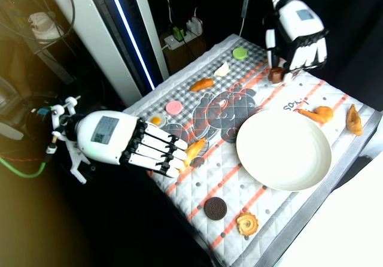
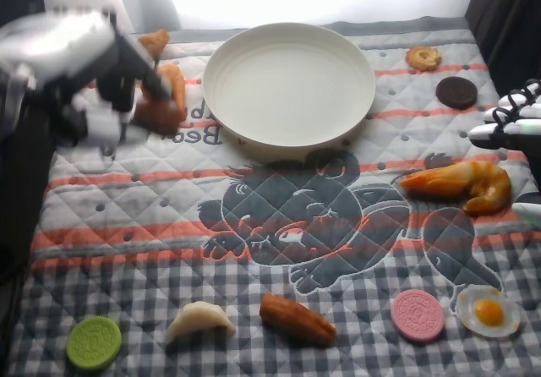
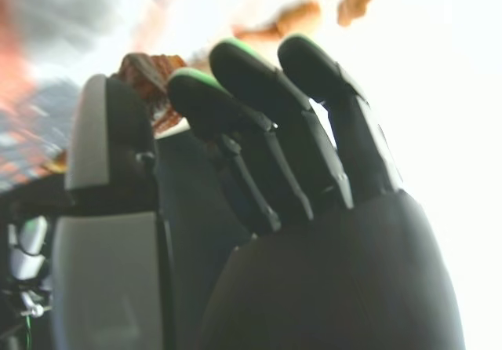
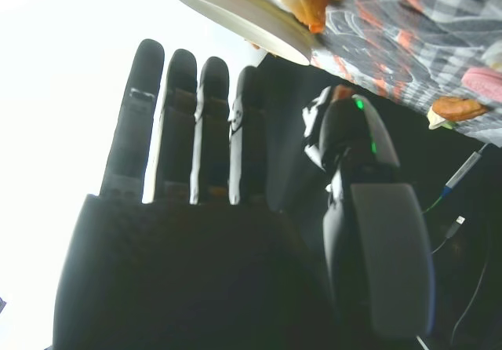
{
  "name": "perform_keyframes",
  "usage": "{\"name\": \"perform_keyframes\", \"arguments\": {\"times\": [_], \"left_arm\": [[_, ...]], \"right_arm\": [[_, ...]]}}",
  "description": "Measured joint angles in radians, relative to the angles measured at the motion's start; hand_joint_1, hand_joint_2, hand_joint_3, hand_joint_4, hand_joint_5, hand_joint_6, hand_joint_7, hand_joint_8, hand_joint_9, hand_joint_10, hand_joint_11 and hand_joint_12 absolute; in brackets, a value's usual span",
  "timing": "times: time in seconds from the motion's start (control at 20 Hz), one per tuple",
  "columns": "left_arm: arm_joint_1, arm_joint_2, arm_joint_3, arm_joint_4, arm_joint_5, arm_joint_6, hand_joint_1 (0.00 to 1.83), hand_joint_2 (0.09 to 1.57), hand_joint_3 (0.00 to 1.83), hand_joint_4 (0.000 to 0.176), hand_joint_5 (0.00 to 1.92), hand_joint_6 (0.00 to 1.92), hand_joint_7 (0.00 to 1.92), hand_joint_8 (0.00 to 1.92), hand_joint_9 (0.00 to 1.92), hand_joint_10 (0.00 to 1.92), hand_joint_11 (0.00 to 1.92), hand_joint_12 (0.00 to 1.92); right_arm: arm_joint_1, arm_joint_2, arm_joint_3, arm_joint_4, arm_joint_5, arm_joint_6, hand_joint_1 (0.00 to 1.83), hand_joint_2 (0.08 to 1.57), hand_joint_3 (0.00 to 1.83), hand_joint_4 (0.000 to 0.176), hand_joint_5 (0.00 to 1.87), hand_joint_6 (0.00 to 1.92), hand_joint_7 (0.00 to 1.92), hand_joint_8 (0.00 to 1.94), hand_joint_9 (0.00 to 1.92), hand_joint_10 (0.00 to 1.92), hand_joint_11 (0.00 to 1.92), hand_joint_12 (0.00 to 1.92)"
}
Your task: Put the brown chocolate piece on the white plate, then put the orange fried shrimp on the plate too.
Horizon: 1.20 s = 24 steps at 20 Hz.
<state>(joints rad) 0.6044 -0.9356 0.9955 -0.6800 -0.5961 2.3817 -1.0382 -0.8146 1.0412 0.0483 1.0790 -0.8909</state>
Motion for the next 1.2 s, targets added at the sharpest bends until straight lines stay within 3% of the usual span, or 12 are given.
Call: {"name": "perform_keyframes", "arguments": {"times": [0.1,0.15,0.25,0.45,0.5,0.55,0.6,0.65,0.75,0.9,0.95,1.2], "left_arm": [[-0.119,-0.085,0.088,0.039,0.043,0.001,1.28,1.03,0.0,0.0,1.27,0.27,1.16,0.88,1.12,0.41,0.47,1.11],[-0.138,-0.112,0.11,0.043,0.057,0.0,1.28,1.03,0.0,0.0,1.28,0.23,1.14,0.91,1.12,0.41,0.46,1.15],[-0.175,-0.19,0.184,0.04,0.127,0.0,1.28,1.06,0.0,0.0,1.3,0.13,1.04,1.14,0.87,1.17,0.47,1.54],[-0.188,-0.306,0.326,-0.046,0.262,0.0,1.27,1.04,0.0,0.0,1.34,0.11,1.08,1.0,0.87,0.76,0.32,1.4],[-0.188,-0.331,0.374,-0.086,0.292,0.002,1.04,0.95,0.0,0.067,1.04,0.11,0.95,0.29,0.73,0.69,0.16,1.42],[-0.188,-0.337,0.393,-0.111,0.302,0.003,1.01,0.91,0.0,0.072,0.92,0.02,0.89,0.15,0.66,0.54,0.1,1.33],[-0.188,-0.338,0.4,-0.127,0.304,0.003,0.9,0.9,0.0,0.137,0.62,0.0,0.64,0.03,0.51,0.25,0.02,1.1],[-0.189,-0.338,0.401,-0.131,0.305,0.003,0.84,0.88,0.0,0.168,0.29,0.01,0.35,0.01,0.33,0.09,0.0,0.81],[-0.189,-0.33,0.375,-0.129,0.292,0.003,0.72,0.85,0.0,0.176,0.03,0.0,0.09,0.0,0.16,0.01,0.0,0.48],[-0.175,-0.303,0.305,-0.071,0.243,-0.033,0.66,0.86,0.0,0.176,0.0,0.0,0.0,0.0,0.04,0.0,0.0,0.35],[-0.161,-0.283,0.275,-0.035,0.222,-0.081,0.69,0.84,0.0,0.176,0.0,0.0,0.0,0.0,0.05,0.0,0.0,0.39],[-0.011,-0.117,0.088,0.171,0.003,-0.481,0.77,0.86,0.0,0.176,0.0,0.0,0.0,0.0,0.01,0.0,0.0,0.22]], "right_arm": [[0.002,-0.002,0.001,0.0,0.0,0.0,0.59,1.27,0.0,0.034,0.5,0.0,0.47,0.0,0.42,0.0,0.18,0.54],[0.003,-0.003,0.002,-0.002,0.001,0.0,0.61,1.27,0.0,0.035,0.5,0.0,0.47,0.0,0.41,0.0,0.17,0.53],[0.011,-0.013,0.008,0.0,0.002,0.0,0.6,1.27,0.0,0.025,0.51,0.0,0.46,0.0,0.41,0.0,0.19,0.54],[0.042,-0.034,0.022,-0.017,-0.002,0.0,0.61,1.27,0.0,0.013,0.52,0.0,0.47,0.0,0.42,0.01,0.19,0.55],[0.05,-0.039,0.023,-0.024,0.001,0.0,0.67,1.27,0.0,0.016,0.51,0.0,0.47,0.0,0.42,0.0,0.18,0.56],[0.05,-0.041,0.025,-0.029,0.003,0.0,0.68,1.27,0.0,0.027,0.51,0.0,0.47,0.0,0.41,0.0,0.15,0.59],[0.054,-0.042,0.026,-0.034,0.0,0.0,0.71,1.27,0.0,0.028,0.51,0.0,0.47,0.0,0.41,0.0,0.14,0.6],[0.056,-0.045,0.029,-0.034,0.0,0.0,0.72,1.27,0.0,0.019,0.51,0.0,0.46,0.0,0.4,0.0,0.13,0.59],[0.064,-0.055,0.034,-0.027,0.0,0.0,0.76,1.25,0.0,0.028,0.51,0.0,0.46,0.0,0.42,0.0,0.17,0.57],[0.075,-0.077,0.048,-0.019,-0.007,0.0,0.79,1.2,0.0,0.042,0.49,0.0,0.46,0.0,0.41,0.0,0.15,0.55],[0.076,-0.083,0.051,-0.011,-0.006,0.001,0.78,1.19,0.0,0.07,0.48,0.0,0.46,0.0,0.4,0.0,0.14,0.54],[0.126,-0.14,0.109,0.003,-0.076,0.0,0.77,1.14,0.0,0.079,0.5,0.0,0.47,0.0,0.41,0.01,0.02,0.85]]}}
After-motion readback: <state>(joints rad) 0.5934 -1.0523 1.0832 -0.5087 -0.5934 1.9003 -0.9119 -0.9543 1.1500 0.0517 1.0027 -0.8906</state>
